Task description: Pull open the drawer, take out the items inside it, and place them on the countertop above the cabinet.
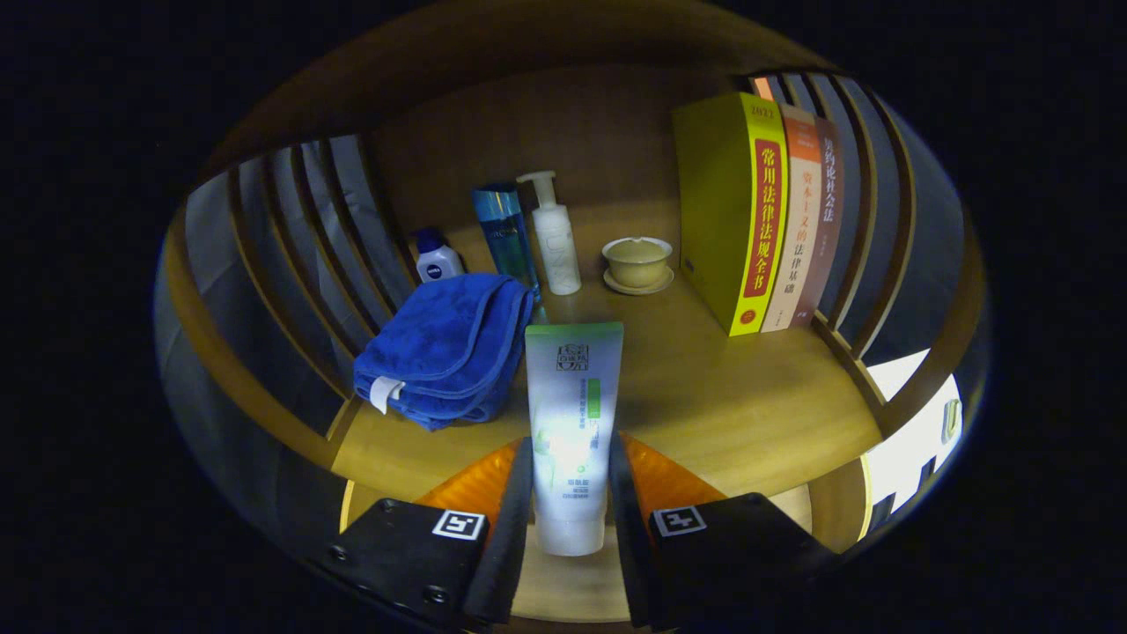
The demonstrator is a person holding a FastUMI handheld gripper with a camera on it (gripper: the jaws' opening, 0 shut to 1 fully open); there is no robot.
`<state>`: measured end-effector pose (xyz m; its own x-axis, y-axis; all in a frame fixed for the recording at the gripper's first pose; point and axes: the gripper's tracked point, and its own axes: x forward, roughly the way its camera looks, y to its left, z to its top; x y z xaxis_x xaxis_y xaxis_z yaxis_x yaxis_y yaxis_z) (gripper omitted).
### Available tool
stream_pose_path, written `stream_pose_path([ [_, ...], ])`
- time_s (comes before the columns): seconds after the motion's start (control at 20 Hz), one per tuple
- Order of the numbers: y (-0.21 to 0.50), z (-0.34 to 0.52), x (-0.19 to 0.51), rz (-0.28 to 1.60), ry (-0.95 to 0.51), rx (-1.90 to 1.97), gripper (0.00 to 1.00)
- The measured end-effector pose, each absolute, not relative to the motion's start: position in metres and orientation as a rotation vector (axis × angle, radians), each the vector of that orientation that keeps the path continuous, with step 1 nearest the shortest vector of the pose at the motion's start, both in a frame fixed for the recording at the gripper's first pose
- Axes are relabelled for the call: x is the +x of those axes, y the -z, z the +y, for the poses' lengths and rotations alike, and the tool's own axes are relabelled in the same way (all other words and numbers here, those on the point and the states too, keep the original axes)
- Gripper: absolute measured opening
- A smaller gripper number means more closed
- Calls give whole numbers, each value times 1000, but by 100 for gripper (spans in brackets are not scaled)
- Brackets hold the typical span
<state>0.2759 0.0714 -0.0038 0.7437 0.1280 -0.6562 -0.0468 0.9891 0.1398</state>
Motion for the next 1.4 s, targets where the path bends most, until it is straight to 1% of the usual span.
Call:
stream_pose_path([
  [0.1,15,72,280,759,-98,121,55],
  [0.65,38,64,299,794,-74,144,56],
  [1.0,35,65,299,780,-79,147,61],
  [1.4,17,69,294,726,-94,140,85],
])
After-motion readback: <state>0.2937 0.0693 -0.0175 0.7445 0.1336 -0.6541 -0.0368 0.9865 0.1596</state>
